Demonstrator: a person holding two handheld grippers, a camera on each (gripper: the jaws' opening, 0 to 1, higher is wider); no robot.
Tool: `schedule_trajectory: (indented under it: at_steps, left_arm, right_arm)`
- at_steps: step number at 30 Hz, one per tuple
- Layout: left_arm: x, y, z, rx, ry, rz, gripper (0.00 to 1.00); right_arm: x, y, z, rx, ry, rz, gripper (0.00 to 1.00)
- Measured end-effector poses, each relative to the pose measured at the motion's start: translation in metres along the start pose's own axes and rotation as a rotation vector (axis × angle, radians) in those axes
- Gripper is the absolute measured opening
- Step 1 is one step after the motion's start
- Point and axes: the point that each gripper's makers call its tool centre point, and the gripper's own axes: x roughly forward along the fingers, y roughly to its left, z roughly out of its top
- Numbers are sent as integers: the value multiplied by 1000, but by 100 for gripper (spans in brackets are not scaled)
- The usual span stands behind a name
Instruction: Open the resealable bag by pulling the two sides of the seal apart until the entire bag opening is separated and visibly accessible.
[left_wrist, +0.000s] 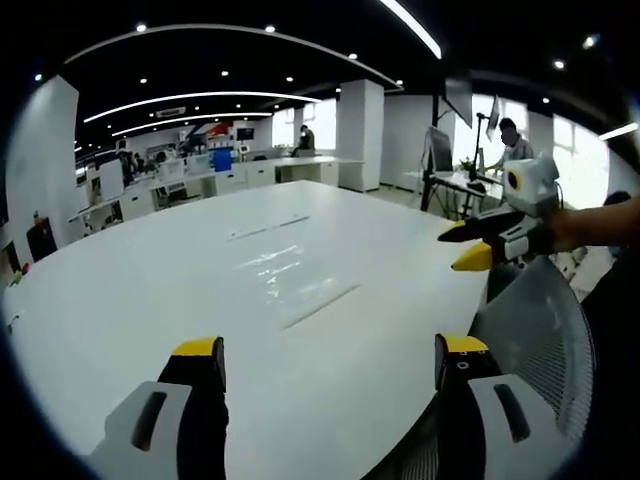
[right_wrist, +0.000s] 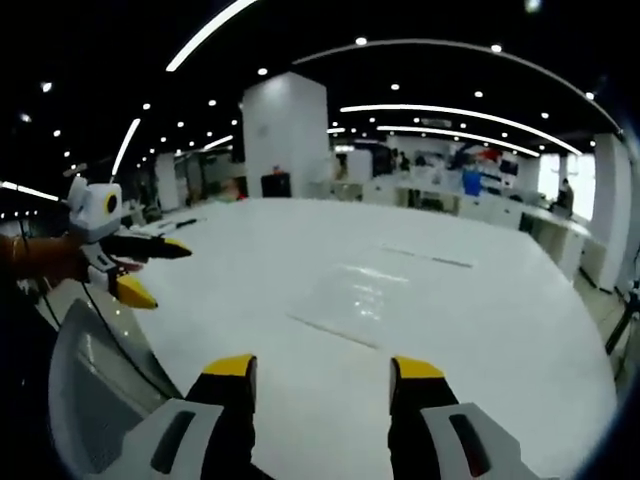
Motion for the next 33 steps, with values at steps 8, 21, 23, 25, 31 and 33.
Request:
schedule_trajectory:
  at_steps: [8,21,23,25,31,33]
  left_arm:
    - [-2,-6,-6,-14,5,-14,85]
    - [-5,-6,-3,-31,-19,-13,85]
    - [-5,-7,-4,-31,-17,-19,85]
    - [-6,-8,-6,-27,-7,-22,85]
    - [-6,-7,-5,-21,-1,-24,84]
    - [-7,-7,-4,-18,-1,-24,84]
  right_arm:
    - [-4,1,-5,30,1,-13,51]
    - [-6,5,-8,39,6,-14,51]
    - [-7,4,-7,40,3,-18,51]
    - [-8,4,-9,46,6,-20,51]
    - [-9,4,-10,55,3,-22,51]
    - [-8,4,-9,60,-3,-23,51]
